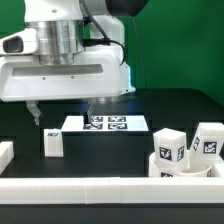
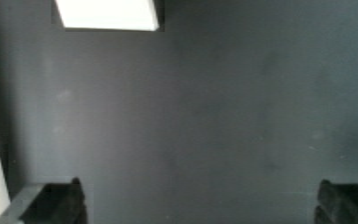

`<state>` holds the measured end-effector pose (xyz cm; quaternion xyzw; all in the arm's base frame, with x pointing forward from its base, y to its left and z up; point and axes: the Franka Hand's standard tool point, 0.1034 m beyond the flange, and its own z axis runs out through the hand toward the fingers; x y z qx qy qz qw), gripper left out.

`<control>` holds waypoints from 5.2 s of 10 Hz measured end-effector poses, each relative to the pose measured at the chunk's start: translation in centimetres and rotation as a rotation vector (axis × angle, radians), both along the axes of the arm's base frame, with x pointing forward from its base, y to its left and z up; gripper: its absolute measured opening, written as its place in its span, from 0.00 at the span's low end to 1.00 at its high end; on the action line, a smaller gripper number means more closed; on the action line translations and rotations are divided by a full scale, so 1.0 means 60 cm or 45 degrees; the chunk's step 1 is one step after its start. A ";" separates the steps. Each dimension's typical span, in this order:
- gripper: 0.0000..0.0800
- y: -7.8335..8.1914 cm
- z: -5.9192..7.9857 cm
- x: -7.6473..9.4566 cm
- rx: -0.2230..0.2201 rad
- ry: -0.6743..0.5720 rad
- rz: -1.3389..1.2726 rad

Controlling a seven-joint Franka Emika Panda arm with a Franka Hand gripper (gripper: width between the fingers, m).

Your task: Assemble stool

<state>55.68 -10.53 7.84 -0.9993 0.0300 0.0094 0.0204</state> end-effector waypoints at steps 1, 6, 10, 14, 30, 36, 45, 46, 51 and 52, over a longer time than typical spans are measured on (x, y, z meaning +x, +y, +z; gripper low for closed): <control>0.81 0.007 -0.001 -0.005 0.030 0.071 -0.006; 0.81 -0.002 -0.004 -0.025 0.056 0.512 -0.065; 0.81 -0.005 -0.018 -0.041 0.110 0.805 -0.036; 0.81 -0.043 -0.047 -0.043 0.083 0.844 -0.019; 0.81 -0.049 -0.113 -0.087 0.043 1.114 0.003; 0.53 -0.047 -0.123 -0.090 0.030 1.089 0.002; 0.41 0.030 -0.035 -0.036 0.069 0.973 -0.091; 0.41 0.061 -0.011 -0.019 0.066 0.944 -0.120; 0.41 0.068 0.028 0.030 0.048 0.766 -0.154; 0.41 0.069 0.029 0.036 0.040 0.682 -0.157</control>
Offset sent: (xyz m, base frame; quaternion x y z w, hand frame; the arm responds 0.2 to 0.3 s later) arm -0.0110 -0.0270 -0.0024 -0.0439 -0.1621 0.0823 0.9824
